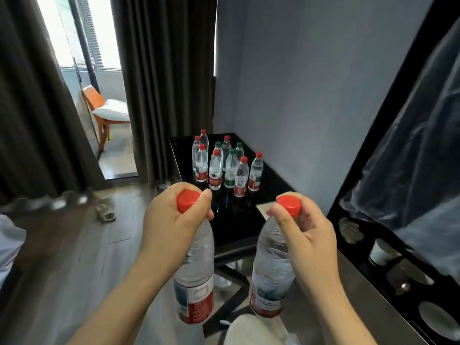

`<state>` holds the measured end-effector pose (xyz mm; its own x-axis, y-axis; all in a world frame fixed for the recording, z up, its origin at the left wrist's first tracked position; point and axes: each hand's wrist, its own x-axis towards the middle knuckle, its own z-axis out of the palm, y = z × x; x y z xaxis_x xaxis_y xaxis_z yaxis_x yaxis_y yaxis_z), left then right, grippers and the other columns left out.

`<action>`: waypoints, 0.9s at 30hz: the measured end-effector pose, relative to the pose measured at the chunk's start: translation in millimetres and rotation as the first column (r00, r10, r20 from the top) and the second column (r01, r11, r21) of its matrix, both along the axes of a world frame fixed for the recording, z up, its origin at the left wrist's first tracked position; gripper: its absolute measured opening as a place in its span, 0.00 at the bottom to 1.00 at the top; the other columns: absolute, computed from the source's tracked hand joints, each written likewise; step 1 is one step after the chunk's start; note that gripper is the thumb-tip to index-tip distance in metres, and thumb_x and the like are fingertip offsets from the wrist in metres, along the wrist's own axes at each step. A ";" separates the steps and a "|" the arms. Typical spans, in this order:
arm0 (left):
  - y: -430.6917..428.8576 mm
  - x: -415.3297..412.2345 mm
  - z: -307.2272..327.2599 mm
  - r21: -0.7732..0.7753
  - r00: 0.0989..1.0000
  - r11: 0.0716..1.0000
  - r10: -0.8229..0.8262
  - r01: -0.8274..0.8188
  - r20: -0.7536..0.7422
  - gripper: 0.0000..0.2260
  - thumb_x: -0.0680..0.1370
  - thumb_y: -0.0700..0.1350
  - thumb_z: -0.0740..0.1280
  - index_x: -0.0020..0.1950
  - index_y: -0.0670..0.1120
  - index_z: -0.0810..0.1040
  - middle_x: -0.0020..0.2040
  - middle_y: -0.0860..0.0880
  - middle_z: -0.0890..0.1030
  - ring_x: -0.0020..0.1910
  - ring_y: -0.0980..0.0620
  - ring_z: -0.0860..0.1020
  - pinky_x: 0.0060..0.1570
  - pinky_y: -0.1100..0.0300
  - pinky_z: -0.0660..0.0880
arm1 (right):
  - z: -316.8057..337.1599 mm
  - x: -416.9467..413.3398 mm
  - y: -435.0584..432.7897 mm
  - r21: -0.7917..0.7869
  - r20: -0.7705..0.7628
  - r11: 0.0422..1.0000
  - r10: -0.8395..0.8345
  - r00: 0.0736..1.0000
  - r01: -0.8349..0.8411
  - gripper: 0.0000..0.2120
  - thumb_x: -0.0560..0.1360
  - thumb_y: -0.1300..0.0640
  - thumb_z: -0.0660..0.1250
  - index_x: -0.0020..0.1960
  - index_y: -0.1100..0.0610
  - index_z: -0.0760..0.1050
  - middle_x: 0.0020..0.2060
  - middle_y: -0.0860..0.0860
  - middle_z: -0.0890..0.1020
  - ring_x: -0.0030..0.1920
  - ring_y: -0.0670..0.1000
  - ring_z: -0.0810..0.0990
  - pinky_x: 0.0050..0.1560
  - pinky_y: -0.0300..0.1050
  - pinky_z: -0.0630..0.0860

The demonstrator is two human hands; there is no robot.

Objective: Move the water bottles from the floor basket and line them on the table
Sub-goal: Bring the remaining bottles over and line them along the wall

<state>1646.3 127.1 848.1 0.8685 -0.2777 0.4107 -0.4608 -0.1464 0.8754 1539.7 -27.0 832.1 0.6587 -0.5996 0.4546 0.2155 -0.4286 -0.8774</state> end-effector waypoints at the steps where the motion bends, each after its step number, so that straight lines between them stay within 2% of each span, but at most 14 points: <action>1: -6.4 18.8 -2.2 0.006 1.000 1.000 0.006 -0.006 -0.003 0.11 0.76 0.49 0.66 0.34 0.47 0.78 0.33 0.50 0.83 0.36 0.57 0.80 0.42 0.66 0.72 | -2.8 20.1 -7.0 0.014 0.002 1.000 0.006 1.000 -0.006 0.05 0.71 0.47 0.68 0.45 0.46 0.77 0.41 0.47 0.82 0.45 0.46 0.80 0.47 0.35 0.75; 4: -23.6 72.8 -8.3 0.052 1.000 0.999 0.008 -0.007 -0.010 0.11 0.76 0.48 0.67 0.34 0.47 0.78 0.33 0.51 0.83 0.36 0.57 0.80 0.38 0.74 0.70 | -7.8 75.8 -23.7 0.050 -0.021 0.998 0.031 0.999 -0.030 0.04 0.71 0.50 0.69 0.45 0.48 0.77 0.41 0.45 0.81 0.42 0.43 0.79 0.45 0.32 0.74; 8: -35.8 141.3 -14.0 0.080 0.999 0.997 0.008 -0.004 -0.046 0.10 0.76 0.47 0.67 0.36 0.47 0.79 0.34 0.53 0.83 0.37 0.59 0.80 0.39 0.70 0.69 | -13.7 146.5 -38.7 0.083 -0.072 0.996 0.035 0.997 -0.029 0.07 0.71 0.48 0.69 0.47 0.48 0.77 0.42 0.46 0.82 0.45 0.45 0.80 0.50 0.41 0.76; 13: -40.3 233.4 -26.5 0.069 0.994 0.997 -0.037 0.044 -0.105 0.10 0.76 0.46 0.66 0.36 0.45 0.79 0.35 0.53 0.83 0.37 0.60 0.79 0.37 0.75 0.70 | -25.4 229.6 -44.6 0.097 -0.122 0.995 -0.006 0.993 0.018 0.07 0.69 0.50 0.71 0.47 0.48 0.78 0.42 0.42 0.83 0.43 0.40 0.80 0.45 0.28 0.73; 15: -43.2 274.3 -33.6 0.073 0.992 0.995 -0.063 0.070 -0.105 0.10 0.75 0.46 0.67 0.35 0.46 0.79 0.34 0.52 0.83 0.35 0.60 0.79 0.37 0.75 0.70 | -34.4 261.3 -43.1 0.089 -0.140 0.994 -0.046 0.989 0.059 0.07 0.69 0.52 0.71 0.47 0.48 0.78 0.42 0.42 0.83 0.43 0.40 0.80 0.45 0.27 0.73; 20: -50.4 368.9 -45.6 0.082 0.974 0.976 -0.194 0.204 -0.118 0.10 0.75 0.44 0.68 0.33 0.47 0.78 0.33 0.52 0.83 0.35 0.59 0.79 0.38 0.75 0.71 | -57.7 333.9 -34.9 0.110 -0.208 0.975 -0.165 0.964 0.191 0.11 0.67 0.49 0.71 0.48 0.49 0.79 0.42 0.42 0.84 0.44 0.41 0.81 0.45 0.29 0.74; 24: -69.1 432.6 -56.6 0.097 0.934 0.938 -0.314 0.333 -0.174 0.08 0.75 0.46 0.68 0.35 0.48 0.78 0.34 0.49 0.82 0.35 0.55 0.79 0.38 0.71 0.73 | -74.4 377.2 -37.0 0.147 -0.268 0.936 -0.273 0.924 0.319 0.08 0.69 0.53 0.73 0.48 0.48 0.79 0.43 0.43 0.84 0.46 0.41 0.82 0.48 0.37 0.75; 27: -90.3 465.4 -68.6 0.116 0.897 0.901 -0.389 0.418 -0.209 0.07 0.74 0.49 0.68 0.37 0.49 0.78 0.35 0.47 0.82 0.36 0.54 0.79 0.37 0.69 0.74 | -84.7 400.0 -43.1 0.151 -0.316 0.911 -0.323 0.892 0.384 0.08 0.69 0.53 0.74 0.47 0.47 0.79 0.43 0.42 0.85 0.46 0.40 0.82 0.49 0.38 0.75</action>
